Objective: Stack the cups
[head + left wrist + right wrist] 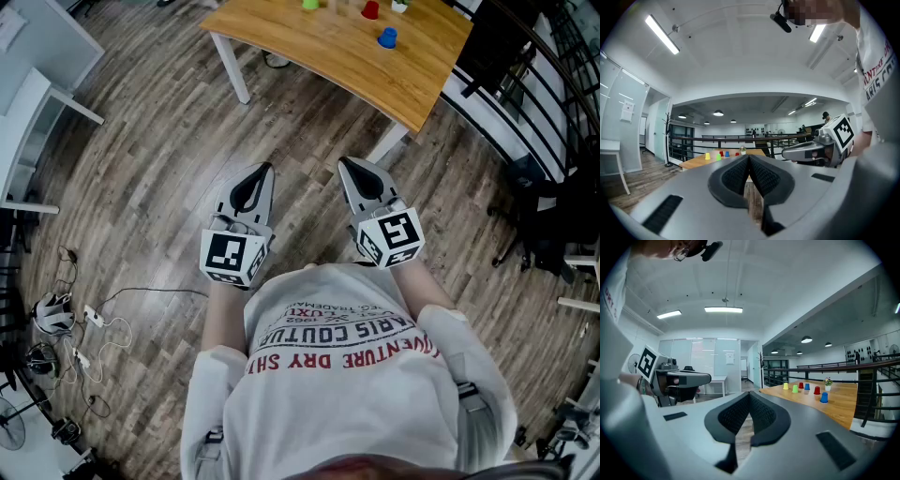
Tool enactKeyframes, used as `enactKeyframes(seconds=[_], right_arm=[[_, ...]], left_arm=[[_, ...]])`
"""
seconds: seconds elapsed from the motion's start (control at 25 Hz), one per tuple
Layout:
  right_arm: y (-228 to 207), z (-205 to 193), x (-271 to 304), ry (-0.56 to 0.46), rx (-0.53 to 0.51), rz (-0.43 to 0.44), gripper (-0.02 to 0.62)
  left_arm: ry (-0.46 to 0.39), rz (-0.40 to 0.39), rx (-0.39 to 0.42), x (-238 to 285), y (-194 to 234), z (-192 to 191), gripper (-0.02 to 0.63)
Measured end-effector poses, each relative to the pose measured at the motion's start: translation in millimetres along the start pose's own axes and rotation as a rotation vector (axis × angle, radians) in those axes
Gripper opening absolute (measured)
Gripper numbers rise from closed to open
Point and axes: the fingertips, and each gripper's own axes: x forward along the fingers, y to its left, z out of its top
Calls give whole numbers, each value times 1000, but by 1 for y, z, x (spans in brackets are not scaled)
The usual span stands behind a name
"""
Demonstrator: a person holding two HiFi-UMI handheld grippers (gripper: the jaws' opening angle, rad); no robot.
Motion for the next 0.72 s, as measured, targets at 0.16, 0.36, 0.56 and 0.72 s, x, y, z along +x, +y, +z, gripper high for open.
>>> enactKeyframes(seconds=[0.16,0.36,0.56,0.72], right_arm=[[2,-1,1,4,-2,-4,26],[12,-3,4,5,9,22,26],[11,-4,2,7,17,3,26],[-6,5,9,3,53,-7,52]], left_arm=[[1,-3,2,-1,1,-2,15],[18,4,6,-8,7,-8,15],[5,28,-20,-13,14,-9,17],[-1,36,-32,-9,18,-7,16]])
